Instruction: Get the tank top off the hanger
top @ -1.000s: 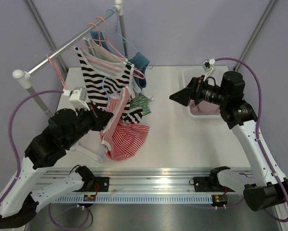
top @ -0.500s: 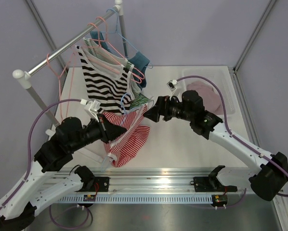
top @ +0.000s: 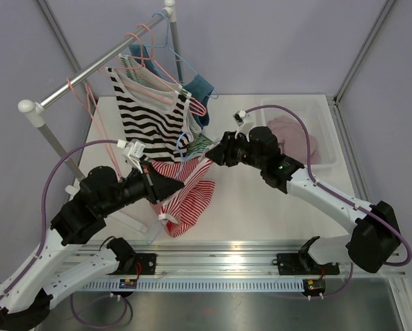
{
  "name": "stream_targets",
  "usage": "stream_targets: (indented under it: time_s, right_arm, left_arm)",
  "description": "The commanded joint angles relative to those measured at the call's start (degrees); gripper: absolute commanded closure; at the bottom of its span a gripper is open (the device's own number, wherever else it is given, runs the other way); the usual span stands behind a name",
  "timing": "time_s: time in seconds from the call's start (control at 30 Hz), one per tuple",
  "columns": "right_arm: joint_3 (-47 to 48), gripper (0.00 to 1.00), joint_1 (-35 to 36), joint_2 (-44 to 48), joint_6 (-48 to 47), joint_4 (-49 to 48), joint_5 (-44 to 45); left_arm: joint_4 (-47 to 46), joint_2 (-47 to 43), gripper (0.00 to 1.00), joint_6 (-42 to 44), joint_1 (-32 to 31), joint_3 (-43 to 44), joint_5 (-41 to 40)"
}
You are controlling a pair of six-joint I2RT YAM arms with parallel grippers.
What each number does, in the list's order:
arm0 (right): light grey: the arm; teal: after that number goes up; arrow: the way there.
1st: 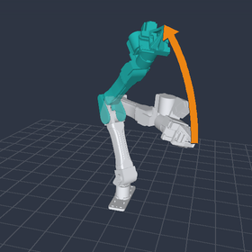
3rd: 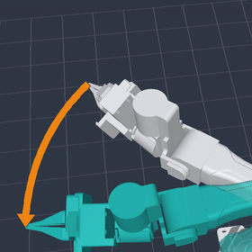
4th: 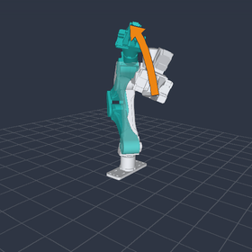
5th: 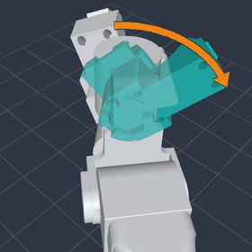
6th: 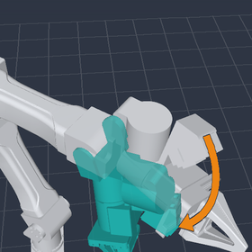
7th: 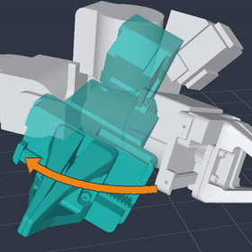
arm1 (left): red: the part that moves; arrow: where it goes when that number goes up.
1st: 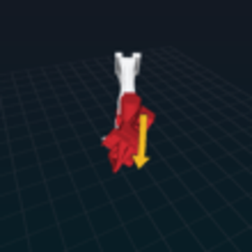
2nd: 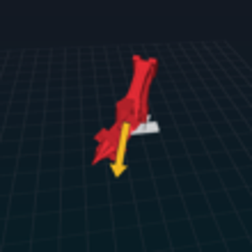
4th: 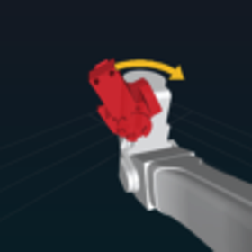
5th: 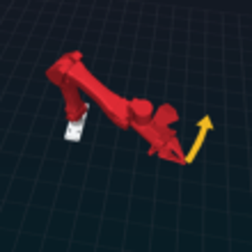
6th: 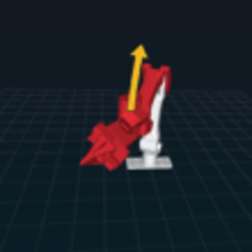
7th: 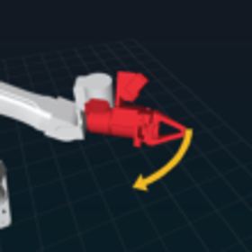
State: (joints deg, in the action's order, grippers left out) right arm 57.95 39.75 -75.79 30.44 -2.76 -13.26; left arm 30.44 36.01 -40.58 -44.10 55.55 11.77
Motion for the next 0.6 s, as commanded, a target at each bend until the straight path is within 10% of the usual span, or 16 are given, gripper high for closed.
stream_targets:
  time_s: [0.0,0.2,0.57]
  right_arm:
    - [2.4,0.62,0.4,-0.3,-2.0,-2.1,2.8]
    - [1.2,1.0,0.4,2.7,-3.8,0.1,5.6]
    - [10.6,1.0,-4.1,0.5,-13.3,18.6,27.1]
  left_arm:
    - [-3.7,-0.3,1.0,0.4,-0.3,1.8,1.2]
    - [1.4,-0.2,1.0,2.5,-0.3,3.0,-4.2]
    - [0.9,-1.0,1.0,4.7,-0.3,3.4,2.0]
